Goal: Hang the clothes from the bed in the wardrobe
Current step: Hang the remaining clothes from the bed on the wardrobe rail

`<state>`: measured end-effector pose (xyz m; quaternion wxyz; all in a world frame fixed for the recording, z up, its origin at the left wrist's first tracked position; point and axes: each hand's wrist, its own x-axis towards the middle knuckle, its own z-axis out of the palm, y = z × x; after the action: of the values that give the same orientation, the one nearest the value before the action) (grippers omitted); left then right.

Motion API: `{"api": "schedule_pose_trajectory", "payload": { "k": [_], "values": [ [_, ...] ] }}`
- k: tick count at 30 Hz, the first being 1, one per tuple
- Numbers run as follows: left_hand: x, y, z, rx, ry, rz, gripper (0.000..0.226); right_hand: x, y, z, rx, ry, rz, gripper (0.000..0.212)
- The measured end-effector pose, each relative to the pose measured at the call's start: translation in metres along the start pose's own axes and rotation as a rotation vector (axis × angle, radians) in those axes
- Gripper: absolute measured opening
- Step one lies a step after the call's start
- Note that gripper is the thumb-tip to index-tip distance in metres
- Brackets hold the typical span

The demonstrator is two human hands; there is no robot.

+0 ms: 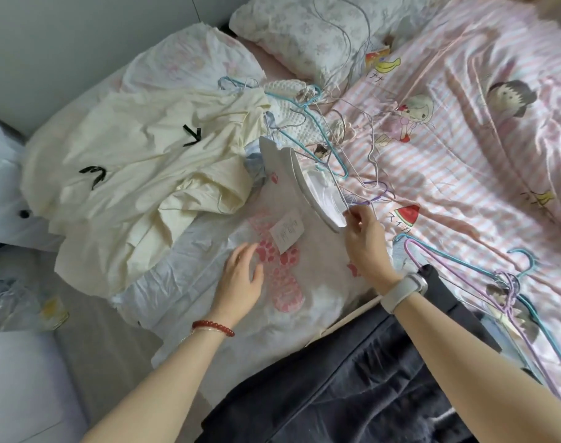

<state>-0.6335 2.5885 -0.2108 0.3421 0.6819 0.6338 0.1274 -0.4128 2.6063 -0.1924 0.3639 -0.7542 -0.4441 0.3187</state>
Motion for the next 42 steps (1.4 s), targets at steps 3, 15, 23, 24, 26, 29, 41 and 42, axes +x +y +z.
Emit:
{"api": "schedule_pose_trajectory", "payload": {
  "k": [3, 15, 23, 24, 26, 29, 41, 42],
  "values": [
    [0.026, 0.026, -0.045, 0.056, 0.216, 0.167, 0.056, -0.021, -0.023, -0.01, 0.012, -0.072, -0.053, 0.011],
    [0.061, 0.052, -0.092, 0.316, 0.013, 0.377, 0.052, -0.098, -0.035, -0.039, 0.085, -0.274, -0.24, 0.014],
    [-0.001, 0.019, -0.129, 0.445, 0.06, 0.229, 0.027, -0.085, -0.039, -0.036, -0.199, -0.175, -0.371, 0.015],
    [-0.024, 0.013, -0.127, 0.399, 0.11, 0.181, 0.027, -0.082, -0.041, -0.034, -0.26, -0.155, -0.395, 0.017],
    [-0.075, 0.004, -0.117, 0.241, 0.16, 0.087, 0.026, -0.082, -0.048, -0.029, -0.345, -0.169, -0.436, 0.019],
    [-0.16, -0.007, -0.094, 0.018, 0.179, -0.074, 0.023, -0.096, -0.054, -0.014, -0.487, -0.287, -0.511, 0.022],
    [-0.427, -0.081, -0.086, -0.215, 0.612, -0.429, 0.025, -0.288, -0.108, 0.059, -0.556, -0.48, -1.054, 0.041],
    [-0.451, -0.087, -0.082, -0.235, 0.654, -0.471, 0.025, -0.309, -0.115, 0.062, -0.543, -0.499, -1.119, 0.039]
  ]
}}
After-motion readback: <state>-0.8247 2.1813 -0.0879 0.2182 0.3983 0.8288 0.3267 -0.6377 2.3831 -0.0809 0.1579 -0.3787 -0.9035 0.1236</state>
